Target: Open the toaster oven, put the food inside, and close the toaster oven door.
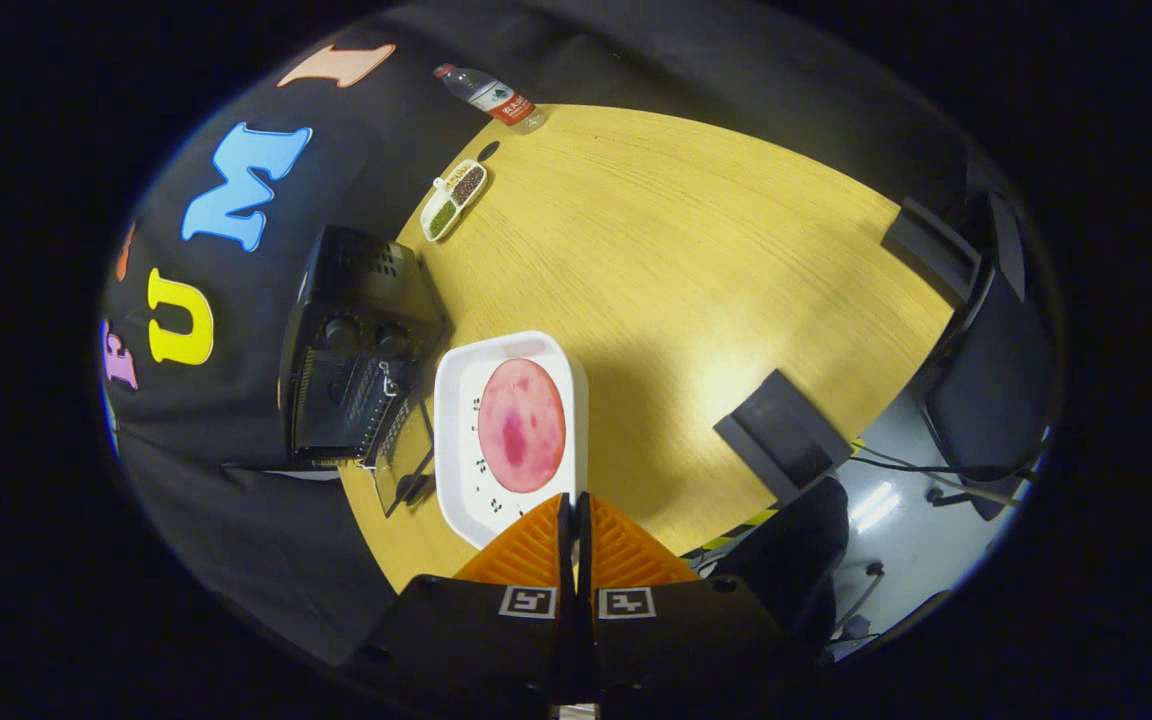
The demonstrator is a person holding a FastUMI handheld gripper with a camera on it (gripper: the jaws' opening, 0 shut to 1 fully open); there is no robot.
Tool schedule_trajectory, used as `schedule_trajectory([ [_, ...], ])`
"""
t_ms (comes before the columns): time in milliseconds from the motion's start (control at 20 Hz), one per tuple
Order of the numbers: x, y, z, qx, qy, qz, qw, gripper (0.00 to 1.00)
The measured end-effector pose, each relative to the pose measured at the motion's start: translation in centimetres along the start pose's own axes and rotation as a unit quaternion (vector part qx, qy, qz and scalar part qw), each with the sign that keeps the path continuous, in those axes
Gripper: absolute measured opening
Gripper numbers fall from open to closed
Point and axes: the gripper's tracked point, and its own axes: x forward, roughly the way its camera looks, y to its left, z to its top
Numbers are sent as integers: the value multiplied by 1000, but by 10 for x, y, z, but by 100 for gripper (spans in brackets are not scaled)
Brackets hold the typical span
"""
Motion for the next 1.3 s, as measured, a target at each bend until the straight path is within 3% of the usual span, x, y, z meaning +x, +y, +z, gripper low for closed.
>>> schedule_trajectory([
  [250,0,54,-56,1,11,42,999,1],
  [550,21,112,-91,-37,40,60,997,1],
  [950,74,189,-100,-66,75,74,992,1],
  [1300,126,222,-76,-30,81,70,994,1],
])
